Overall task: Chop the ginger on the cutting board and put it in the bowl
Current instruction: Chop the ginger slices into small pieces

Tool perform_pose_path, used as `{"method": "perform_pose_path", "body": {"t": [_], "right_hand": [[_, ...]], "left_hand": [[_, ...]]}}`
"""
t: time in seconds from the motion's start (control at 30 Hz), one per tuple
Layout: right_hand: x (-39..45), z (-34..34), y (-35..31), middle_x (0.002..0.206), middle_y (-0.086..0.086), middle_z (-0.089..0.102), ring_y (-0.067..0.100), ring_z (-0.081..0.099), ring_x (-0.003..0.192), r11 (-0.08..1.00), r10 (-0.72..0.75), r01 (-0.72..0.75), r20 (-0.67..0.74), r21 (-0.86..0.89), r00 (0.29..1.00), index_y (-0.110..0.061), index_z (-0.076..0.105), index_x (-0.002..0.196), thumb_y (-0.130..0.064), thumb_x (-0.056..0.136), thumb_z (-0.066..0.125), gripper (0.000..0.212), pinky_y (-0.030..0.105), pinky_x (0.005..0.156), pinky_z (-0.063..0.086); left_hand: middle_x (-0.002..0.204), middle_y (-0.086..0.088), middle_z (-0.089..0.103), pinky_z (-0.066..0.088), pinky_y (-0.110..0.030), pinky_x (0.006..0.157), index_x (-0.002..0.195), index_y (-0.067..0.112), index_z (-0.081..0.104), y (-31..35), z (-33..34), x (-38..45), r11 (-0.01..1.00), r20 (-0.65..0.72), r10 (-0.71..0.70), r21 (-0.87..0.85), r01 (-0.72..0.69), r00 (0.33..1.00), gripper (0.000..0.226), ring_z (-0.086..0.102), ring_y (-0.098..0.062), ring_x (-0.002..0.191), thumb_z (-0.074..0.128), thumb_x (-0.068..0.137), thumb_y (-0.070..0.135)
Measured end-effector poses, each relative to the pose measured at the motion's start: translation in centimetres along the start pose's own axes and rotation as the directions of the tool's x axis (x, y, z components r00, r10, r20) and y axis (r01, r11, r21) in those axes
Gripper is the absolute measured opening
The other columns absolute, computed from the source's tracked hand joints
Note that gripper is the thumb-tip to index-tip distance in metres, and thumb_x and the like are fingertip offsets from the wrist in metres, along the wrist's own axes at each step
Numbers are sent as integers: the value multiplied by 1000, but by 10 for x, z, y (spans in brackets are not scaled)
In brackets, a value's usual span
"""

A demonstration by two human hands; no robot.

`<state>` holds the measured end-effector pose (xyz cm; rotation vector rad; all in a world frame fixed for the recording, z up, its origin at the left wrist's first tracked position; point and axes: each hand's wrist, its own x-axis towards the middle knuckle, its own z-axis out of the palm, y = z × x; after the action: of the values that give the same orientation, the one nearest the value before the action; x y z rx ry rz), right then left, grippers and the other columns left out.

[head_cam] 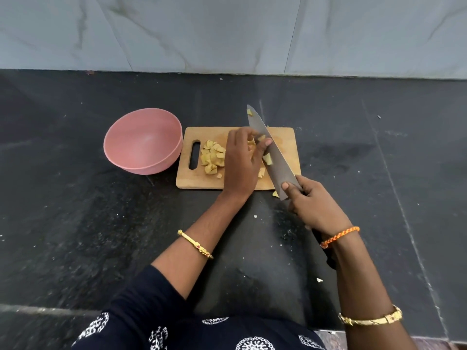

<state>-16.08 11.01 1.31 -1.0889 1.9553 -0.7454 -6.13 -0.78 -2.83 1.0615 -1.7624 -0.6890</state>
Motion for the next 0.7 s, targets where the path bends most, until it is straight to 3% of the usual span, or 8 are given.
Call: {"method": "perform_pose_path", "body": {"t": [0.1, 0.2, 0.33, 0.47, 0.6, 0.7], "right_hand": [[-7, -1, -1, 63, 2, 48, 12, 41, 47, 996, 30, -33, 38, 77, 999, -21, 56, 85, -28, 99, 45, 19, 20, 33, 35], [-10, -2, 1, 63, 2, 47, 12, 42, 49, 996, 59, -62, 44, 70, 997, -12, 58, 101, -28, 99, 45, 21, 22, 37, 36], [-8, -5, 2, 65, 0, 51, 12, 45, 56, 999, 41, -41, 32, -8, 999, -12, 59, 102, -30, 99, 45, 23, 26, 50, 35], [-10, -10, 1, 68, -1, 51, 12, 46, 58, 998, 27, -25, 43, -52, 999, -17, 58, 104, -30, 99, 44, 20, 26, 52, 35], [-13, -8, 3, 67, -1, 50, 12, 45, 57, 998, 26, -24, 39, -50, 999, -14, 59, 106, -31, 99, 44, 23, 26, 51, 35], [-12, -6, 5, 66, -1, 50, 12, 46, 58, 999, 45, -45, 9, -24, 999, -14, 59, 109, -30, 99, 44, 23, 26, 51, 36]], "left_hand": [[97, -4, 49, 46, -27, 70, 101, 6, 52, -8, -1, 10, 993, -84, -11, 116, 21, 996, 19, 48, -14, 83, 52, 95, 24], [100, -5, 50, 49, -36, 73, 105, 9, 53, -15, -3, 17, 981, -100, -11, 191, 30, 995, 16, 50, -16, 89, 50, 95, 21], [105, -6, 52, 40, -25, 77, 108, 13, 56, -13, -4, 20, 971, -25, 55, 235, -48, 998, 29, 50, -15, 95, 49, 94, 36], [110, -7, 52, 37, -26, 80, 114, 11, 51, -10, -7, 32, 975, -141, -50, 208, 79, 989, 38, 50, -14, 98, 53, 91, 41], [104, -4, 54, 38, -34, 85, 100, 14, 59, -15, -11, 41, 953, -106, -98, 276, 124, 989, 15, 50, -14, 98, 52, 91, 24], [106, -3, 52, 29, -31, 86, 95, 17, 62, -16, -13, 33, 920, -75, -158, 350, 175, 985, 14, 48, -15, 103, 51, 89, 22]]}}
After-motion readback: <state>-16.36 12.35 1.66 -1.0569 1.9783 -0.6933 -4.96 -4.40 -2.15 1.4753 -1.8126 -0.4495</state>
